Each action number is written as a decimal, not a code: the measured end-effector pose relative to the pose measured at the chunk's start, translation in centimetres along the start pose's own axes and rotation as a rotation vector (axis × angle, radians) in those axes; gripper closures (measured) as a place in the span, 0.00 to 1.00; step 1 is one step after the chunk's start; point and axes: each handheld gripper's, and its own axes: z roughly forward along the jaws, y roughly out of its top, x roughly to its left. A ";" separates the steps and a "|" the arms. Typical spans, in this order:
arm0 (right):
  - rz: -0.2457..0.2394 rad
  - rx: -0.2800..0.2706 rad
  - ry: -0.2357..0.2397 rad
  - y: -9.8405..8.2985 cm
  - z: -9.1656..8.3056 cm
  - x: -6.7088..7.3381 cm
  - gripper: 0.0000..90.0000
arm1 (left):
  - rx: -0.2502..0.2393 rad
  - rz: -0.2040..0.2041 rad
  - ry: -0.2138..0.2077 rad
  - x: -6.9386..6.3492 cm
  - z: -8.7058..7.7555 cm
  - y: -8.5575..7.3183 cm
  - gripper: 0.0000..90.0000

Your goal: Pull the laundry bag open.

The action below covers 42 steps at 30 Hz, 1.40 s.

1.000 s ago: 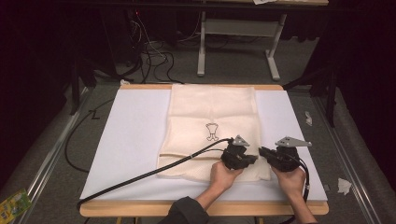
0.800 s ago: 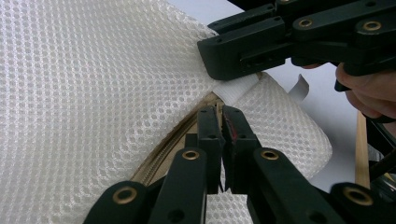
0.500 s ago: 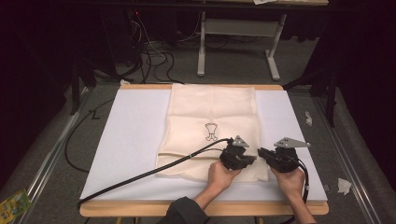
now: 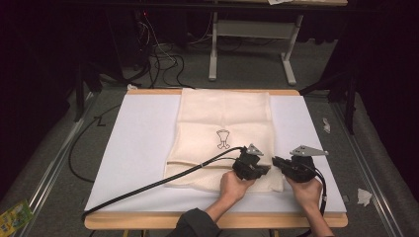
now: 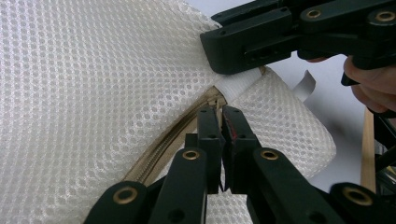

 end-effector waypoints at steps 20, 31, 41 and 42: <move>-0.006 0.015 -0.025 0.1 -0.1 -0.5 0.96 | 0.024 0.045 0.056 -0.2 -1.0 -0.2 0.97; -0.006 0.020 -0.034 0.0 0.0 -0.7 0.96 | -0.004 0.012 0.054 0.3 -1.8 -0.5 0.97; -0.014 0.027 -0.039 0.2 0.1 -0.5 0.96 | -0.011 0.058 0.091 0.1 -2.9 -0.5 0.97; -0.014 0.028 -0.039 0.2 0.1 -0.6 0.96 | -0.010 0.058 0.091 0.2 -3.0 -0.6 0.97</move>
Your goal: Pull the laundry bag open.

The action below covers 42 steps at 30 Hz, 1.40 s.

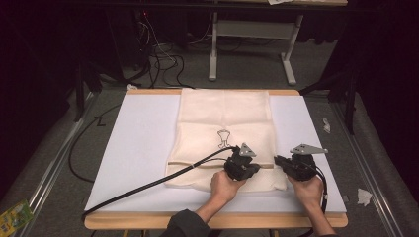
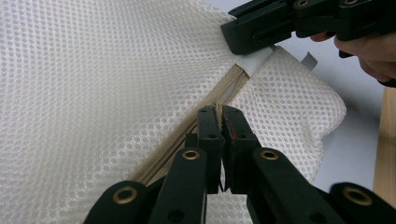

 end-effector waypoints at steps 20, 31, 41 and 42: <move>0.005 0.006 -0.003 0.1 0.2 -0.1 0.96 | -0.009 -0.008 0.016 0.6 -0.9 -0.5 0.97; 0.002 0.008 -0.007 0.1 0.3 -0.1 0.96 | -0.020 -0.013 0.018 0.9 -1.6 -0.8 0.97; 0.011 0.012 -0.005 0.2 0.4 -0.1 0.96 | -0.027 -0.014 0.023 1.2 -2.1 -1.0 0.97; 0.008 0.013 -0.005 0.2 0.4 -0.1 0.96 | -0.028 -0.014 0.024 1.2 -2.1 -1.0 0.97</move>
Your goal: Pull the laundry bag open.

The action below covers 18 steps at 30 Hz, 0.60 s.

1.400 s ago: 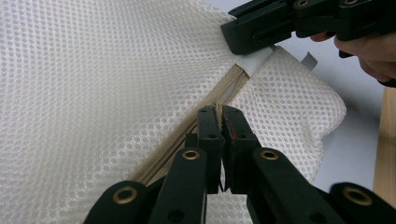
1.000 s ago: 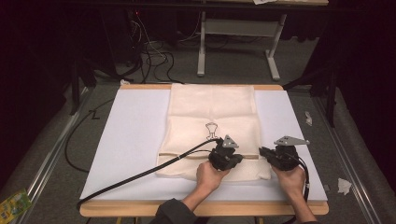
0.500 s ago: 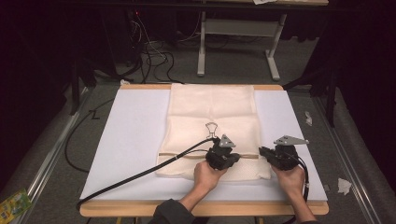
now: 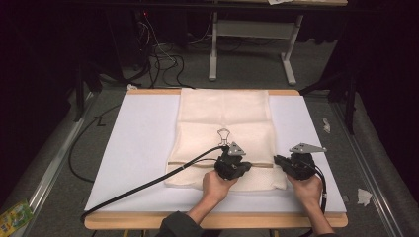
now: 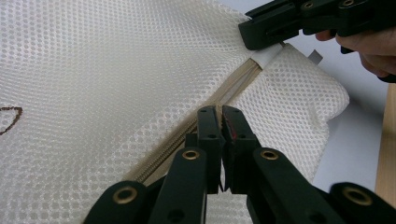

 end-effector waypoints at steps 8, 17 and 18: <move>0.000 0.002 -0.004 0.0 0.1 0.0 0.96 | -0.006 0.000 0.007 0.2 -0.5 -0.2 0.97; -0.002 0.007 -0.005 0.1 0.2 0.0 0.96 | -0.013 -0.012 0.007 0.6 -1.0 -0.5 0.97; 0.000 0.010 -0.004 0.1 0.2 0.1 0.96 | -0.014 -0.012 0.009 0.6 -1.0 -0.5 0.97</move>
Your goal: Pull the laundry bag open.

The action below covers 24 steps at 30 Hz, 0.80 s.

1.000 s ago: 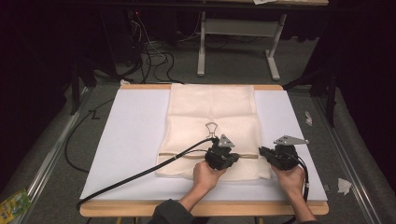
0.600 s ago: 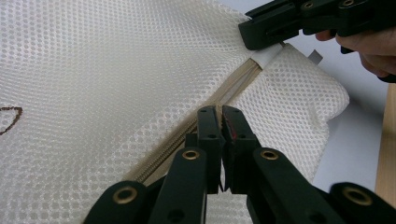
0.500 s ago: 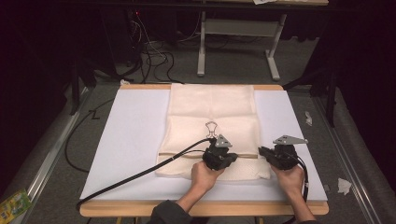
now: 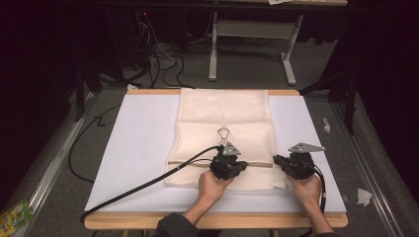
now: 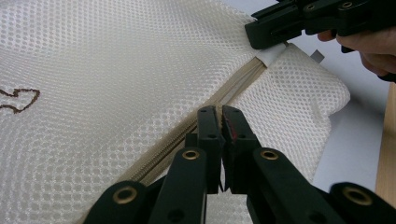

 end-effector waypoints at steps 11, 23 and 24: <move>0.001 0.002 -0.005 0.0 0.0 -0.1 0.96 | -0.003 -0.016 0.002 0.6 -0.5 -0.3 0.97; 0.002 0.002 -0.011 0.1 0.0 -0.2 0.96 | -0.019 -0.031 0.002 1.0 -1.2 -0.7 0.97; 0.006 0.000 -0.009 0.1 0.0 -0.2 0.96 | -0.020 -0.029 0.003 0.9 -1.2 -0.7 0.97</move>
